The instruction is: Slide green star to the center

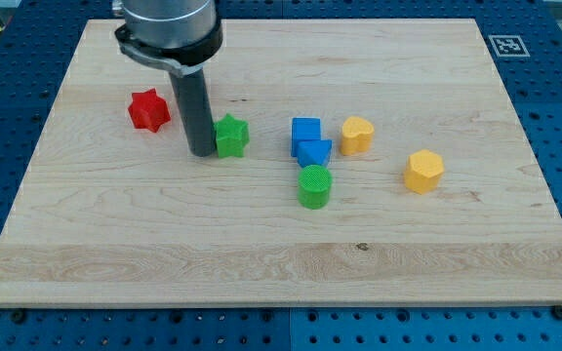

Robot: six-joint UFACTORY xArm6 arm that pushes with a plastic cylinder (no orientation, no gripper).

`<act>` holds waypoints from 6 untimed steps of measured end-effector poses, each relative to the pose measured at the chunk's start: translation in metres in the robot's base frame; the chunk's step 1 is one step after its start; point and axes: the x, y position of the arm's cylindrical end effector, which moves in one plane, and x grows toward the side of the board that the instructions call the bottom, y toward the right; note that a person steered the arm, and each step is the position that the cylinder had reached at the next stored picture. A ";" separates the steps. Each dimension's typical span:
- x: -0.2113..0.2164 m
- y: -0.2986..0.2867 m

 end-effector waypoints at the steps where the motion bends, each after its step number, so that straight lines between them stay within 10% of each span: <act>1: -0.009 0.010; 6: -0.036 0.055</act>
